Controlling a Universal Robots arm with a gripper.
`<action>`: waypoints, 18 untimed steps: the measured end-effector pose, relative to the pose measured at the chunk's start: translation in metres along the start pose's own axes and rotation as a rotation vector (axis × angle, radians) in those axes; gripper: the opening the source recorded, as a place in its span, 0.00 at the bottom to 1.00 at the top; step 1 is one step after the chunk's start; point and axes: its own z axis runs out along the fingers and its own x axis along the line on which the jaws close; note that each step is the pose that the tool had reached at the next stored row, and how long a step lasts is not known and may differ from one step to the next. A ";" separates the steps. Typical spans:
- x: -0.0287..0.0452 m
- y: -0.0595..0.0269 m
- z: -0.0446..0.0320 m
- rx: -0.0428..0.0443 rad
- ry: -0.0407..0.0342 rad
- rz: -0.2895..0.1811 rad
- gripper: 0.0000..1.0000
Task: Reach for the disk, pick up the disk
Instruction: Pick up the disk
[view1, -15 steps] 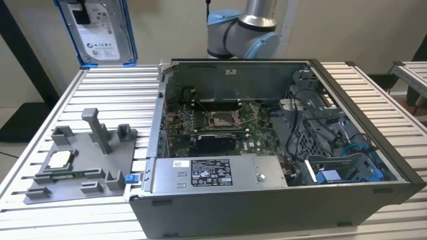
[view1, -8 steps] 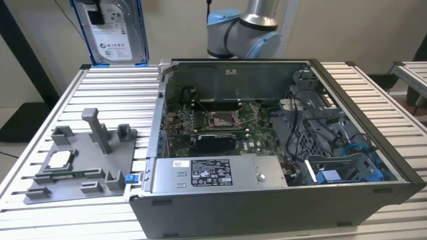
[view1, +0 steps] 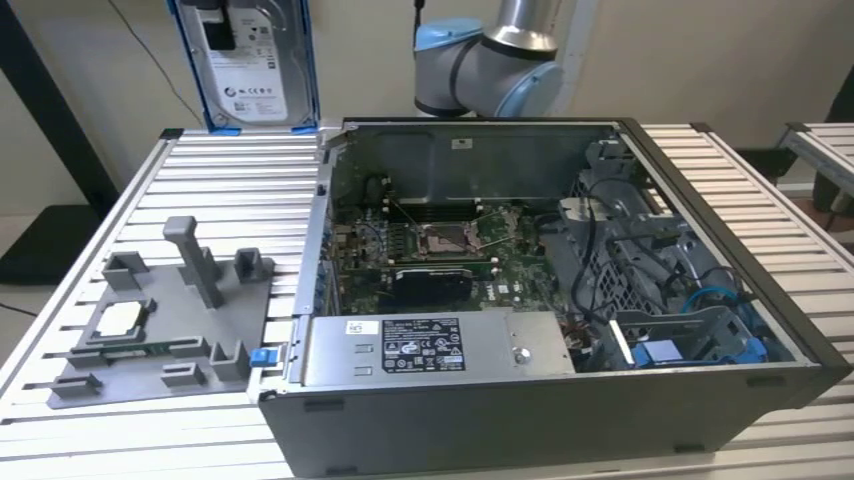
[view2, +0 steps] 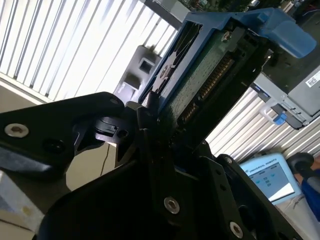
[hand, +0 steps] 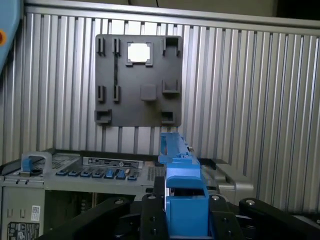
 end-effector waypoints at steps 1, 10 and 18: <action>0.0004 -0.0032 0.0000 -0.0003 -0.0001 0.000 0.00; 0.0037 -0.0341 -0.0009 -0.0043 -0.0001 0.000 0.00; 0.0062 -0.0597 -0.0015 -0.0074 -0.0002 0.000 0.00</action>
